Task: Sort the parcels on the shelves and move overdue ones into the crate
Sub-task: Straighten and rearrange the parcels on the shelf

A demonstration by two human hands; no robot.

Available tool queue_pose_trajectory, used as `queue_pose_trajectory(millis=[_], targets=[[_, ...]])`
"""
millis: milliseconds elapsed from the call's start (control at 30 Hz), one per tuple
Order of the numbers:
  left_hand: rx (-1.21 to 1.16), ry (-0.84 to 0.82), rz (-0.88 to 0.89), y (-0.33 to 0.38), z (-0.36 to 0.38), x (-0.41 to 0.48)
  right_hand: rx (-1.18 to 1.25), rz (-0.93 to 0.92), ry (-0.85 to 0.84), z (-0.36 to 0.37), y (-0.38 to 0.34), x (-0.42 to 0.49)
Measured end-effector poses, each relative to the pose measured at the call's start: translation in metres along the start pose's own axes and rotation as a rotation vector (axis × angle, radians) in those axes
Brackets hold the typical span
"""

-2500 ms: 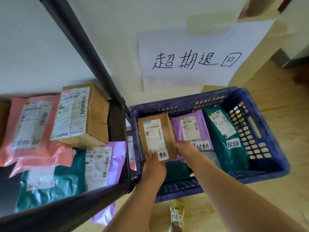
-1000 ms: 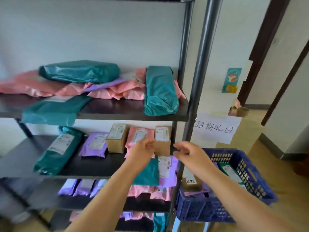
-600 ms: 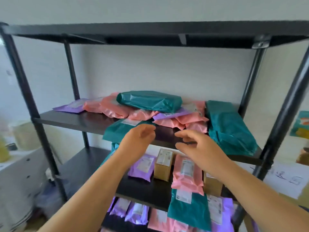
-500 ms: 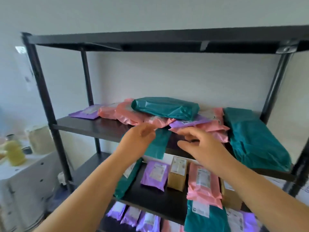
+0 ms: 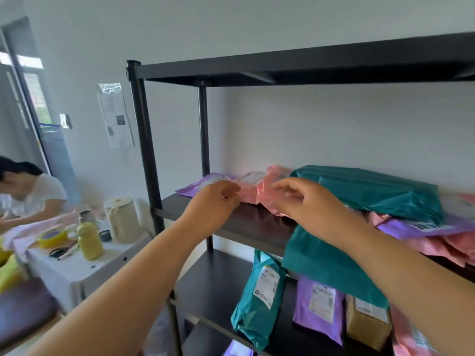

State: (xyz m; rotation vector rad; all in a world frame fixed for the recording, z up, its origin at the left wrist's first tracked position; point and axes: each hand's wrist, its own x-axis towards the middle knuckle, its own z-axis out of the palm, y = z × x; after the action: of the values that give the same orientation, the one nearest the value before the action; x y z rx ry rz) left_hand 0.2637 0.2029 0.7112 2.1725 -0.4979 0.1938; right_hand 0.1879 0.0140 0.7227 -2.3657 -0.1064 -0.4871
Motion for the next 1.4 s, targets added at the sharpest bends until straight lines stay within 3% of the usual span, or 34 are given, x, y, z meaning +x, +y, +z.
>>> queue_pose_trajectory(millis=[633, 933, 1200, 1400], targets=[[0.222, 0.110, -0.163, -0.094, -0.031, 0.157, -0.279, -0.131, -0.204, 0.072, 0.024, 0.188], [0.360, -0.051, -0.155, -0.149, -0.023, 0.233, -0.425, -0.047, -0.257, 0.138, 0.030, 0.234], [0.472, -0.117, -0.246, -0.192, -0.010, 0.253, -0.794, 0.056, -0.309, 0.176, 0.026, 0.247], [0.520, -0.166, -0.235, -0.203, -0.003, 0.263, -0.801, 0.178, -0.312, 0.191, 0.027, 0.242]])
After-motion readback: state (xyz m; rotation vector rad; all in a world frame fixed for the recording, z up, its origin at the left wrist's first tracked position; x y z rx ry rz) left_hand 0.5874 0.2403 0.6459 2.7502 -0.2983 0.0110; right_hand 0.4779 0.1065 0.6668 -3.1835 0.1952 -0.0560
